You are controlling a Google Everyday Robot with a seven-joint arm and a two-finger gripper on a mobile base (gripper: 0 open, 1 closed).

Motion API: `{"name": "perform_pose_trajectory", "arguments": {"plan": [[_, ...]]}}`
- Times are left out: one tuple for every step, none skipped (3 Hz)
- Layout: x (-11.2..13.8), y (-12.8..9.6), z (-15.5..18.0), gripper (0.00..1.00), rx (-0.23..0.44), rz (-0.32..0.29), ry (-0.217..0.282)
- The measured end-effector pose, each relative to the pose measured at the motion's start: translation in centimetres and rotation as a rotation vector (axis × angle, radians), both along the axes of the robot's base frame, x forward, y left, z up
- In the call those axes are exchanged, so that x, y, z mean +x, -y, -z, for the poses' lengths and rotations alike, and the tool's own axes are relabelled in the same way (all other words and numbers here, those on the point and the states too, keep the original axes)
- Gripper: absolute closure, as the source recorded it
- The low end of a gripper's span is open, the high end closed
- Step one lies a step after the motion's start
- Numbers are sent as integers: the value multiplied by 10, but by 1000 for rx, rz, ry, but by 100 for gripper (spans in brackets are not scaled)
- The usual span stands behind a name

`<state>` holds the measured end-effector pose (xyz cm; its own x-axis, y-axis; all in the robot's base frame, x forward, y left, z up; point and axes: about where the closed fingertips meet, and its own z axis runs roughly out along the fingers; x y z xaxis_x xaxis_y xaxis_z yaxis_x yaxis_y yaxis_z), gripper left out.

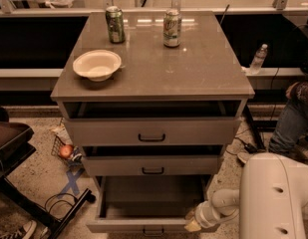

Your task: Open bottom drawer

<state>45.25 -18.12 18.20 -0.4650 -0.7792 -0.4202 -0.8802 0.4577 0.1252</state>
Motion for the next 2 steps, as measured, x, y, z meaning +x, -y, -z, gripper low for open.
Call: {"name": "perform_pose_trajectory", "arguments": {"plan": [[0, 0, 0, 100, 0, 0, 0], [0, 0, 0, 82, 0, 0, 0]]}}
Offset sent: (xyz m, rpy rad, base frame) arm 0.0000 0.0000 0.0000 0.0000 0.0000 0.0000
